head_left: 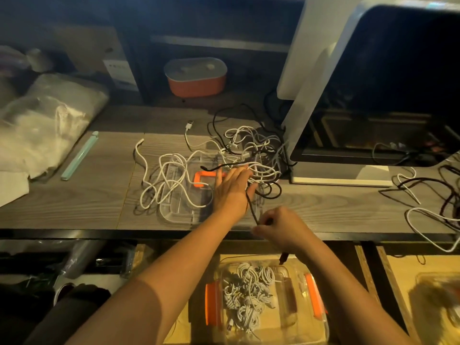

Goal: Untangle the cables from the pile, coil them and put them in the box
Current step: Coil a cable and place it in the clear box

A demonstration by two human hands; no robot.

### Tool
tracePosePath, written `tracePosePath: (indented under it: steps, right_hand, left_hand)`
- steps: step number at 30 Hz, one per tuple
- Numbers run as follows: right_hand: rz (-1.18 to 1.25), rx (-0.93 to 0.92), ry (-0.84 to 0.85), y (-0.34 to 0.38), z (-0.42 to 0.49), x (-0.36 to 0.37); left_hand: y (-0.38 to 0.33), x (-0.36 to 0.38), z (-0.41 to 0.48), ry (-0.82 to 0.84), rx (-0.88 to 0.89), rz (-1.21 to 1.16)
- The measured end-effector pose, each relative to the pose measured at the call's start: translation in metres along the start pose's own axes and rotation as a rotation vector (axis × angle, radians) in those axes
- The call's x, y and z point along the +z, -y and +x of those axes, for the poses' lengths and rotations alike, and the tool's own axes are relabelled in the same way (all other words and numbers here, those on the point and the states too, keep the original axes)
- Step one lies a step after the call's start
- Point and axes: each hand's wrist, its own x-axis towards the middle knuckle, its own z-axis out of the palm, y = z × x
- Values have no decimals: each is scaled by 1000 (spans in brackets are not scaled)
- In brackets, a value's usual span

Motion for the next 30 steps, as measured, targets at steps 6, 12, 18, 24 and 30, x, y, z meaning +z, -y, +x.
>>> tracePosePath:
  steps: [6,12,18,24,30]
  right_hand:
    - [841,-253,-222,14,-8,-3]
    - [1168,-298,-300,37,-23,-13]
    - [216,-86,-242,22,-11,-7]
    - [-85,-33,-168,6,9,-8]
    - [729,-290,-427,20,0,-1]
  left_hand:
    - [12,8,-4,-25,-10,-67]
    - [8,6,14,-104,-7,-147]
    - [-4,-7,16,-59,-51,-22]
    - [-4,-1,-2,-229,248,-99]
    - [0,-3,3,-234,350,-155]
